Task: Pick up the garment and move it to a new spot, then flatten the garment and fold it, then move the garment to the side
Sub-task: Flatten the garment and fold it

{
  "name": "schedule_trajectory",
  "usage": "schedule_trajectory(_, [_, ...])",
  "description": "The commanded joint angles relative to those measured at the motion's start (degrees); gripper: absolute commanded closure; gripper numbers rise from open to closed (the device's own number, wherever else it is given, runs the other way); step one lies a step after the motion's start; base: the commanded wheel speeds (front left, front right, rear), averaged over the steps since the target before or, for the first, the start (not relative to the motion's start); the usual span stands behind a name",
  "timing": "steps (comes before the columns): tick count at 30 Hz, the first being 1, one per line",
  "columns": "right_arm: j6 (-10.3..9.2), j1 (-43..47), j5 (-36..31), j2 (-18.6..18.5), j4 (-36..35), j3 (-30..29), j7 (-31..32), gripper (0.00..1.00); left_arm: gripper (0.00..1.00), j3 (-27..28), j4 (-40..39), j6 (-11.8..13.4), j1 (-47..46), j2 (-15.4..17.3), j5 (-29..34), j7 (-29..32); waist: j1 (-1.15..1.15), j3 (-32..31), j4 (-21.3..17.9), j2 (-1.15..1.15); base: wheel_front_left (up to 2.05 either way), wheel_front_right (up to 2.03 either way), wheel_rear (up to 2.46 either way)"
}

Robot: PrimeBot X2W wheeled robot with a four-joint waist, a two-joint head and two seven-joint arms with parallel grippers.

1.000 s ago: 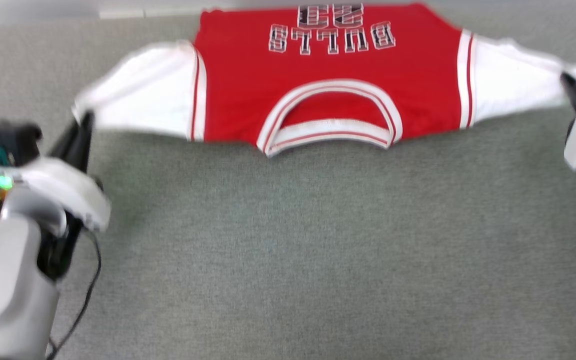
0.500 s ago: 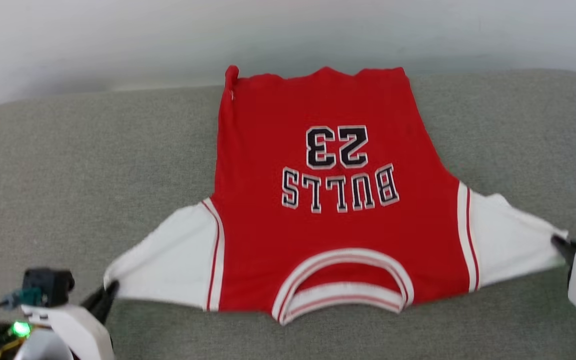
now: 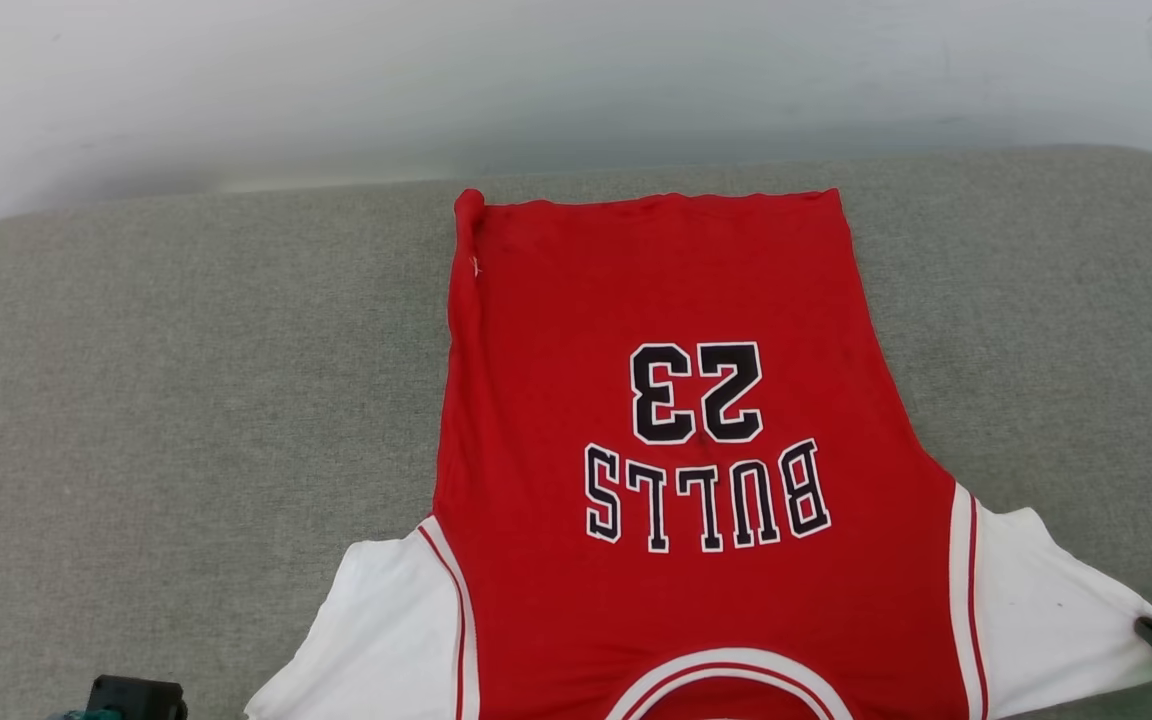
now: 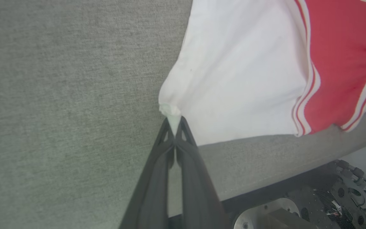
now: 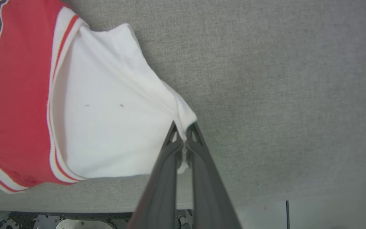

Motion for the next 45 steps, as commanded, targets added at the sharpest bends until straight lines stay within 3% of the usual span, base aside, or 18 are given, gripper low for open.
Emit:
schedule_trajectory(1, [-0.1,0.58,-0.55,0.41,-0.71,-0.53,0.37,1.0,1.0,-0.29,-0.7,-0.12,-0.2,0.21,0.2,0.43,0.01,0.44,0.2,0.0,0.0,0.0,0.0])
schedule_trajectory(4, [-0.09,-0.42,-0.93,0.69,-2.74,-0.06,0.09,1.0,1.0,-0.79,-2.11,-0.25,-1.83,-0.13,0.34,0.69,0.01,1.22,0.58,0.0,0.0,0.0,0.0])
schedule_trajectory(5, [-0.09,-0.86,-1.06,0.27,-3.41,0.33,-0.06,0.0,1.0,-1.0,-2.71,-0.38,-2.05,-0.26,0.21,0.87,0.01,1.47,0.75,0.0,0.0,0.0,0.0])
schedule_trajectory(9, [-0.06,-2.45,0.72,-0.28,-6.86,0.94,1.33,0.0,1.0,-1.04,-6.52,-2.21,-2.39,-1.06,-3.86,2.51,0.01,2.89,2.05,0.0,0.0,0.0,0.0])
schedule_trajectory(15, [-0.06,-9.03,1.45,0.51,-13.47,0.04,5.54,0.0,1.0,-1.89,-14.35,-2.13,-3.01,-0.42,-3.92,4.37,0.01,7.45,5.22,0.0,0.0,0.0,0.0])
schedule_trajectory(19, [-0.06,-17.55,0.52,1.1,-13.68,0.22,10.61,0.0,1.0,-3.49,-19.0,-2.38,-4.91,-0.81,-2.48,5.32,0.01,13.23,8.44,0.0,0.0,0.0,0.0])
schedule_trajectory(27, [-0.06,-40.19,-6.48,-1.55,-4.78,-0.72,18.12,0.0,1.0,-6.32,-25.04,-4.47,-10.75,-1.25,-0.94,6.69,0.01,24.19,16.28,0.0,0.0,0.0,0.0])
schedule_trajectory(33, [-0.06,-53.42,-12.73,-4.36,4.1,-1.23,21.7,0.0,1.0,-8.55,-27.57,-5.64,-15.16,-2.23,0.16,7.39,0.01,28.5,21.22,0.0,0.0,0.0,0.0])
schedule_trajectory(38, [-0.06,-59.92,-16.31,-4.94,9.56,-2.44,24.21,0.0,1.0,-10.02,-27.98,-5.91,-17.43,-3.51,1.13,7.09,0.01,30.41,23.76,0.0,0.0,0.0,0.0])
schedule_trajectory(45, [-0.06,-61.8,-19.22,-6.71,13.7,-2.31,24.96,0.0,1.0,-10.5,-26.39,-5.79,-19.2,-5.61,1.91,5.27,0.01,31.92,25.82,0.0,0.0,0.0,0.0])
